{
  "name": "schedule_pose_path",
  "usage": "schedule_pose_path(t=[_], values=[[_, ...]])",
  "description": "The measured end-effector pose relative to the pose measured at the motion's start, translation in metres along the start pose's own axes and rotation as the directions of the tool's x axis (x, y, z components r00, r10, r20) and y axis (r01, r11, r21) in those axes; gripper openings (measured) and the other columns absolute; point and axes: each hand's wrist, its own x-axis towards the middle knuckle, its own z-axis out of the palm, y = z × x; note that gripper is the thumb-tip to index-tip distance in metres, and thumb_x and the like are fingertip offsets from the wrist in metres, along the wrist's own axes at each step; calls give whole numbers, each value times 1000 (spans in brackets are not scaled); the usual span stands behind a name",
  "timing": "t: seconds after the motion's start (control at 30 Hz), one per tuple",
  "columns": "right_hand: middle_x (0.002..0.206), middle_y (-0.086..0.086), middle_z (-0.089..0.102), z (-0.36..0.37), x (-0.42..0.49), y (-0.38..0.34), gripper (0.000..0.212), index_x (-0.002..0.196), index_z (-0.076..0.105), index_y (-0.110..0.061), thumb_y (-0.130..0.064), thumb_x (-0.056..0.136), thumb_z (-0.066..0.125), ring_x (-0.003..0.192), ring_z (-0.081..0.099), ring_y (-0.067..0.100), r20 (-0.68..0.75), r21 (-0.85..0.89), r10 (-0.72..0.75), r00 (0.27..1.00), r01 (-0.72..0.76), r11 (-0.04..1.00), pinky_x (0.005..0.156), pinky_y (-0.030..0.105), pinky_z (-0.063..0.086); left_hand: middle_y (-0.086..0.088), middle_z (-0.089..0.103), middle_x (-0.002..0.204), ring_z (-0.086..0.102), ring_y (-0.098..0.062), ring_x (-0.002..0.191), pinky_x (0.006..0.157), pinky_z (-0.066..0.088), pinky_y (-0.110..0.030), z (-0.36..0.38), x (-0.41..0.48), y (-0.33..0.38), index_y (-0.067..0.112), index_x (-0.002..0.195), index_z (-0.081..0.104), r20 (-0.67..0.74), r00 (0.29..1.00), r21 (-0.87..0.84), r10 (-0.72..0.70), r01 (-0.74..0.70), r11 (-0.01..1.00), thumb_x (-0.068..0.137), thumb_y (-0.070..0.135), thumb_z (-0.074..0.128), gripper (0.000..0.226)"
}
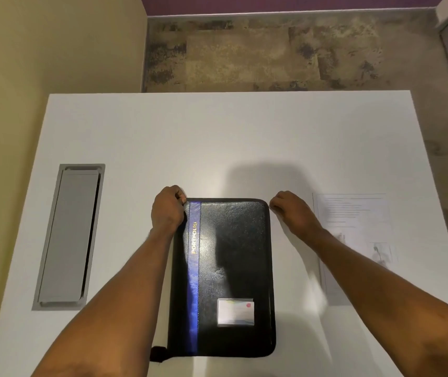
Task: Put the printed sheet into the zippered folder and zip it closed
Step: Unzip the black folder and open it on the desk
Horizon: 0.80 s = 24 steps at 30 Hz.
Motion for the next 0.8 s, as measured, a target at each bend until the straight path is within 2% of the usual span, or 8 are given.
schedule_pose_path(t=[0.23,0.4,0.53,0.67,0.8], values=[[91,3,63,17,-52,-12,8,92,66,-13,-11,98,61,85,54,22,-44,-24,103,994,-104,994,72,45,51,0,72,83,67,-27,80,74,56,-39,1,-1,3,21,69,61,-23,1000,-4,-14,13,1000,75,-7,50,30],[94,8,67,25,-93,-27,7,96,68,-10,-6,97,63,83,58,24,-44,-5,136,990,-136,991,71,44,55,-1,71,83,66,-28,81,70,51,-33,1,-2,9,19,70,61,-32,999,28,-41,42,999,73,-6,46,30],[95,9,68,28,-122,-40,5,98,68,-8,-6,97,63,83,60,24,-34,10,160,987,-160,987,71,44,57,-1,72,88,65,-28,82,70,51,-34,1,-4,12,16,76,65,-43,998,42,-44,46,998,71,-8,42,33],[98,13,70,36,-148,-52,7,102,70,-6,-5,97,65,84,62,26,-28,25,179,984,-178,984,73,41,58,0,68,88,62,-27,84,67,44,-31,2,-4,10,19,77,65,-45,997,72,-62,65,995,75,-11,45,36],[97,13,69,47,-177,-62,6,101,69,-5,-5,98,64,83,62,26,-24,34,204,979,-203,978,73,44,59,-5,72,94,65,-30,85,68,52,-35,1,-1,4,16,82,69,-45,996,99,-71,75,992,77,-11,46,36]])
